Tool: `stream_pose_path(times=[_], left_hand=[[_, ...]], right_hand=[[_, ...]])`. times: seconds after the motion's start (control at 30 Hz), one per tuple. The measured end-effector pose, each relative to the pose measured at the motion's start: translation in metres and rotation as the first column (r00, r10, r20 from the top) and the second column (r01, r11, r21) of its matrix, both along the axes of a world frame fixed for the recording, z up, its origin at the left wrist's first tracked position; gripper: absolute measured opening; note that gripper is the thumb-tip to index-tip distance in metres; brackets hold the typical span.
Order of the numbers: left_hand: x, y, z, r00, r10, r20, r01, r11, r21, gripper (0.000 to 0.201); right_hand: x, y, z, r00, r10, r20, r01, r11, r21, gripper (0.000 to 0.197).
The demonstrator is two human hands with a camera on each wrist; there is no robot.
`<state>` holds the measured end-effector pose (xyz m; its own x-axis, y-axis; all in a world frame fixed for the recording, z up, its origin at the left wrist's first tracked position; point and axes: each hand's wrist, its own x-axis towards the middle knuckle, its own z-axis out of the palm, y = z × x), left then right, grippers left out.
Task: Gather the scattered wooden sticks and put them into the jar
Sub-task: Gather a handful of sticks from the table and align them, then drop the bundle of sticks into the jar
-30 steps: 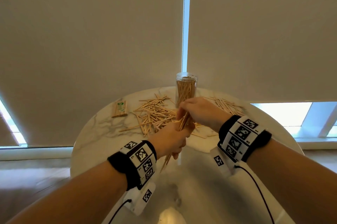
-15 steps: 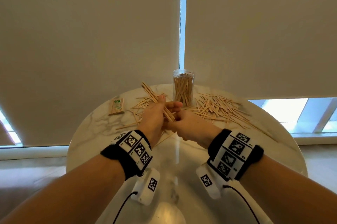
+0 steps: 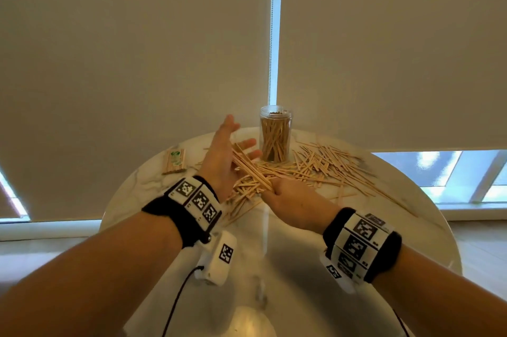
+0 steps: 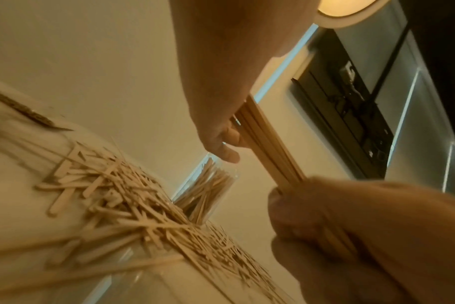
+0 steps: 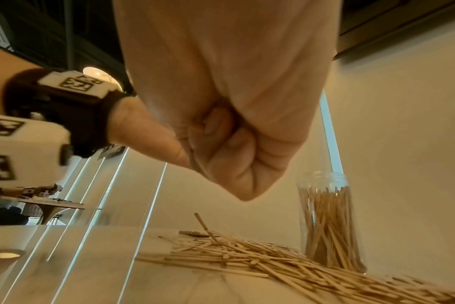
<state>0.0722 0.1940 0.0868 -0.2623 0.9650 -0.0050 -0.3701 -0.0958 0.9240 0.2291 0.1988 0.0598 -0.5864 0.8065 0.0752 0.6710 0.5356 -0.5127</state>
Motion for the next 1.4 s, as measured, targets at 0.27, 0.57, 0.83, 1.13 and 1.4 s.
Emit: stream_pose_path(times=[0.27, 0.57, 0.83, 1.13, 1.4], left_hand=[[0.002, 0.006, -0.007, 0.937, 0.006, -0.35, -0.011, 1.0, -0.013, 0.042], [-0.002, 0.02, -0.021, 0.55, 0.266, -0.792, -0.274, 0.953, 0.129, 0.049], [0.0, 0.062, 0.005, 0.662, 0.005, -0.749, -0.057, 0.997, -0.044, 0.055], [-0.044, 0.174, 0.035, 0.399, -0.124, -0.908, -0.07, 0.984, -0.165, 0.065], [-0.036, 0.242, 0.007, 0.48, -0.158, -0.863, 0.052, 0.987, -0.151, 0.123]], right_hand=[[0.004, 0.009, -0.007, 0.994, -0.112, -0.011, 0.113, 0.987, 0.111, 0.037], [0.004, 0.016, -0.001, 0.988, -0.082, -0.13, 0.107, 0.975, 0.195, 0.049], [0.013, 0.062, 0.036, 0.984, -0.175, 0.03, 0.164, 0.96, 0.226, 0.059], [0.011, 0.198, 0.138, 0.834, -0.461, 0.302, 0.284, 0.829, 0.482, 0.056], [-0.069, 0.277, 0.14, 0.63, -0.374, 0.68, -0.025, 0.866, 0.5, 0.055]])
